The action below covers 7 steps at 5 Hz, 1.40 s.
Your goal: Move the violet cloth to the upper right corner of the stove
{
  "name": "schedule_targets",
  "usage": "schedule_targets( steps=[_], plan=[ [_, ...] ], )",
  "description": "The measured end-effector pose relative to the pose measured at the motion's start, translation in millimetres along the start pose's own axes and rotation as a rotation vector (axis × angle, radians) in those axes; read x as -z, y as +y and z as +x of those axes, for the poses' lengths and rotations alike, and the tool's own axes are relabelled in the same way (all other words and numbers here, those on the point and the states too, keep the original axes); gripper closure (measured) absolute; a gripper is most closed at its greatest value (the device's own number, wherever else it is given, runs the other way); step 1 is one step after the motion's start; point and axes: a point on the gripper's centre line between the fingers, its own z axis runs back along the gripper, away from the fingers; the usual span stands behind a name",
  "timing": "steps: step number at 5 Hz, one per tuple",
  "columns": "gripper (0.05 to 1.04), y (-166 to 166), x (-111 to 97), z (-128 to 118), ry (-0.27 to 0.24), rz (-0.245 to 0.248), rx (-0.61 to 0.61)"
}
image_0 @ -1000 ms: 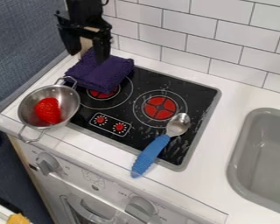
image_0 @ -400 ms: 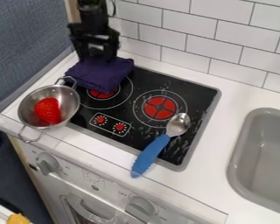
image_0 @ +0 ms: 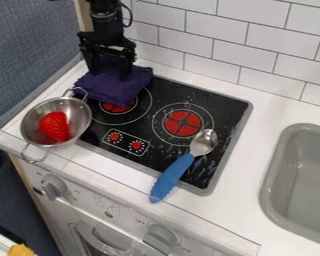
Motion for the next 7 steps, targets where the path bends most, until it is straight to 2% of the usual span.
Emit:
schedule_targets(
  steps=[1, 3, 5, 6, 7],
  plan=[
    [0.084, -6, 8, -6, 0.014, -0.006, -0.006],
    [0.084, -38, 7, -9, -0.018, -0.056, -0.052],
    [0.084, -138, 2, 6, -0.036, -0.049, 0.06],
    [0.084, -173, 1, 10, -0.047, -0.016, 0.046],
    [0.084, -194, 0, 10, -0.052, 0.012, -0.03]
  ],
)
